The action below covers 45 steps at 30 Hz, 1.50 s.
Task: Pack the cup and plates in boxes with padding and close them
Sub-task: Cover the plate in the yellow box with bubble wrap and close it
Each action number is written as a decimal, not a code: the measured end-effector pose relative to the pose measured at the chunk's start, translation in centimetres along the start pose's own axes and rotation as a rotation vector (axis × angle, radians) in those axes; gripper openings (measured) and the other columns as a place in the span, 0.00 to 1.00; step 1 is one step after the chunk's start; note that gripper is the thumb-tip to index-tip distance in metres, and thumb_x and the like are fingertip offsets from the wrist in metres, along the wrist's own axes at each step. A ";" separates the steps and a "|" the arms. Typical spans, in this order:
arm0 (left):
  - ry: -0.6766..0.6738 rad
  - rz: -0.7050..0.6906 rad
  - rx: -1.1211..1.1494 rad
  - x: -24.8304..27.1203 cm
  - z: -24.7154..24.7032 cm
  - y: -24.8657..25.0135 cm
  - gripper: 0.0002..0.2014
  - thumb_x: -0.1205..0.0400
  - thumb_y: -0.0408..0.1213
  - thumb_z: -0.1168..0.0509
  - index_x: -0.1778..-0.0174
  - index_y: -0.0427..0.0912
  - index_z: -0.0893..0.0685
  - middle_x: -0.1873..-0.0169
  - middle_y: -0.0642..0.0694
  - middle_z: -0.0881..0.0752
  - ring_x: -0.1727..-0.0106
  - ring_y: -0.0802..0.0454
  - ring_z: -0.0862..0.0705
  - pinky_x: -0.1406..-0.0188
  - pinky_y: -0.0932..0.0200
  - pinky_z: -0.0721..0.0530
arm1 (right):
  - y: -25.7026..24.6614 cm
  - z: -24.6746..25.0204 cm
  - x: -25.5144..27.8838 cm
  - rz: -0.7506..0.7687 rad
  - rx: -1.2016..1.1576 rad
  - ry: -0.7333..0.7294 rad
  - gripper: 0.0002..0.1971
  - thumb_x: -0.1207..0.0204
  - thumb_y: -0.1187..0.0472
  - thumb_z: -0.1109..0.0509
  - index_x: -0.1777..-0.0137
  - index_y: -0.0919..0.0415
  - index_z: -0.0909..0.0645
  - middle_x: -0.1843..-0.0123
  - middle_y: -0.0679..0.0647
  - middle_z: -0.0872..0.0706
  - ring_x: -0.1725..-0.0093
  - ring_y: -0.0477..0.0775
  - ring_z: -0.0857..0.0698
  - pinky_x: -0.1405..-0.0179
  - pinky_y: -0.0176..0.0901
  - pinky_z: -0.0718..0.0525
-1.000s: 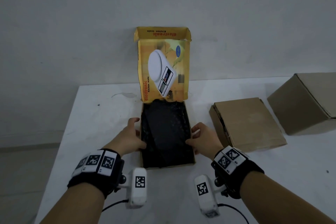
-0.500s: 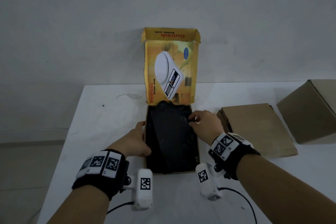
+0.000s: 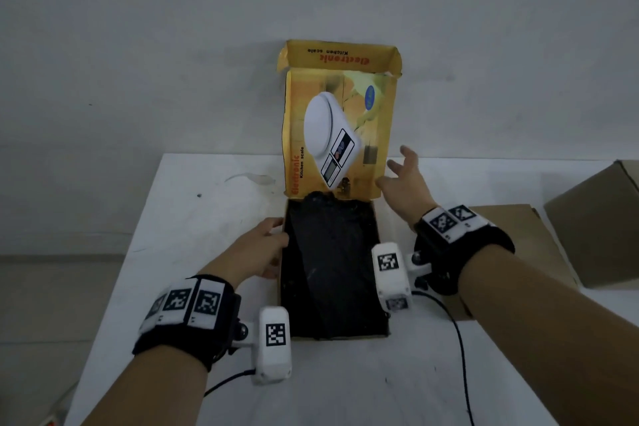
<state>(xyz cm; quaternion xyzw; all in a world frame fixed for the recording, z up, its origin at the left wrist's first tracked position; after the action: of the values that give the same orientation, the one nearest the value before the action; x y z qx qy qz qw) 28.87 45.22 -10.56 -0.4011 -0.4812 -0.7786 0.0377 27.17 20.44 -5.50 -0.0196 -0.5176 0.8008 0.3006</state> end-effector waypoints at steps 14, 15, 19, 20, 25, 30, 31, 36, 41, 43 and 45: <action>0.137 -0.230 0.070 0.8 0.7 1.7 0.17 0.12 0.47 0.50 0.27 0.56 0.27 0.36 0.52 0.24 0.43 0.46 0.18 0.58 0.52 0.14 | 2.8 -0.3 3.1 0.243 0.392 0.074 0.06 0.19 0.61 0.39 0.57 0.59 0.24 0.65 0.57 0.18 0.65 0.61 0.20 0.66 0.49 0.23; 0.137 -0.225 0.061 0.8 0.8 1.6 0.19 0.12 0.48 0.49 0.27 0.52 0.26 0.36 0.50 0.24 0.43 0.46 0.17 0.59 0.52 0.14 | 3.3 -0.4 3.2 0.238 0.352 0.044 0.05 0.21 0.59 0.37 0.59 0.55 0.25 0.67 0.54 0.19 0.65 0.60 0.19 0.67 0.50 0.21; 0.086 -0.207 0.003 0.1 0.9 1.4 0.11 0.12 0.38 0.45 0.38 0.51 0.23 0.33 0.46 0.22 0.35 0.45 0.22 0.37 0.47 0.23 | 4.2 -0.3 3.2 0.102 0.069 -0.149 0.05 0.23 0.57 0.36 0.49 0.51 0.22 0.56 0.46 0.19 0.51 0.54 0.19 0.54 0.40 0.19; 0.064 -0.203 0.018 0.4 0.9 1.6 0.10 0.12 0.42 0.47 0.40 0.55 0.23 0.35 0.52 0.22 0.36 0.51 0.22 0.35 0.51 0.27 | 4.4 -0.2 3.2 0.056 0.041 -0.181 0.06 0.20 0.59 0.38 0.47 0.54 0.21 0.54 0.45 0.19 0.49 0.50 0.20 0.54 0.31 0.21; -0.031 -0.163 0.044 1.9 0.5 2.1 0.27 0.16 0.59 0.49 0.25 0.50 0.27 0.33 0.51 0.19 0.44 0.60 0.19 0.62 0.67 0.23 | 3.9 0.5 4.0 0.083 0.064 -0.191 0.13 0.15 0.67 0.44 0.39 0.61 0.19 0.46 0.50 0.13 0.48 0.48 0.14 0.51 0.34 0.17; 0.033 -0.226 0.062 2.0 0.9 2.1 0.18 0.15 0.50 0.42 0.34 0.47 0.19 0.33 0.50 0.19 0.43 0.56 0.17 0.60 0.66 0.18 | 4.3 0.4 4.5 0.025 -0.041 -0.216 0.13 0.17 0.56 0.37 0.40 0.60 0.16 0.47 0.53 0.11 0.46 0.54 0.12 0.43 0.47 0.15; 0.046 -0.229 0.071 2.0 0.9 2.0 0.16 0.16 0.49 0.41 0.37 0.47 0.18 0.36 0.50 0.16 0.44 0.56 0.16 0.61 0.66 0.17 | 4.6 0.2 4.6 0.021 -0.049 -0.206 0.13 0.18 0.56 0.36 0.40 0.61 0.16 0.48 0.52 0.10 0.47 0.53 0.12 0.45 0.45 0.14; 0.046 -0.225 0.080 2.2 0.8 1.7 0.15 0.17 0.48 0.38 0.38 0.48 0.17 0.42 0.51 0.15 0.41 0.54 0.17 0.56 0.62 0.16 | 4.5 -0.1 5.0 -0.012 0.012 -0.184 0.13 0.18 0.57 0.36 0.40 0.62 0.15 0.50 0.55 0.11 0.50 0.54 0.12 0.51 0.44 0.12; 0.008 -0.250 0.029 2.3 0.8 1.6 0.20 0.20 0.47 0.33 0.32 0.46 0.20 0.37 0.51 0.17 0.39 0.56 0.17 0.58 0.67 0.15 | 4.4 -0.1 5.4 -0.080 0.050 -0.248 0.16 0.18 0.55 0.36 0.35 0.60 0.18 0.48 0.55 0.12 0.49 0.54 0.13 0.48 0.49 0.12; 0.011 -0.258 0.018 2.5 0.7 1.4 0.22 0.19 0.46 0.33 0.30 0.44 0.22 0.36 0.50 0.17 0.39 0.56 0.17 0.59 0.69 0.15 | 4.7 0.1 5.8 -0.112 0.074 -0.292 0.19 0.20 0.52 0.34 0.31 0.58 0.21 0.45 0.54 0.12 0.47 0.54 0.13 0.46 0.52 0.12; 0.011 -0.263 0.014 2.6 0.4 1.1 0.21 0.19 0.46 0.34 0.31 0.44 0.21 0.37 0.49 0.17 0.40 0.55 0.16 0.55 0.66 0.15 | 4.8 0.4 6.6 -0.161 0.074 -0.351 0.20 0.21 0.50 0.32 0.31 0.55 0.23 0.44 0.54 0.14 0.47 0.55 0.13 0.48 0.49 0.12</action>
<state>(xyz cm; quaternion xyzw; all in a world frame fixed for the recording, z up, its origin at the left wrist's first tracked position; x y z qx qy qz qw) 27.85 45.81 -7.93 -0.3300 -0.5349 -0.7756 -0.0589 19.45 22.05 -7.53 0.1729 -0.5323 0.7838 0.2692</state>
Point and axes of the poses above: each hand's wrist, its own x-axis away from the middle knuckle, its own z-axis out of the back of the hand, y = z × x, the point moved 4 cm from there along -x, towards the middle knuckle
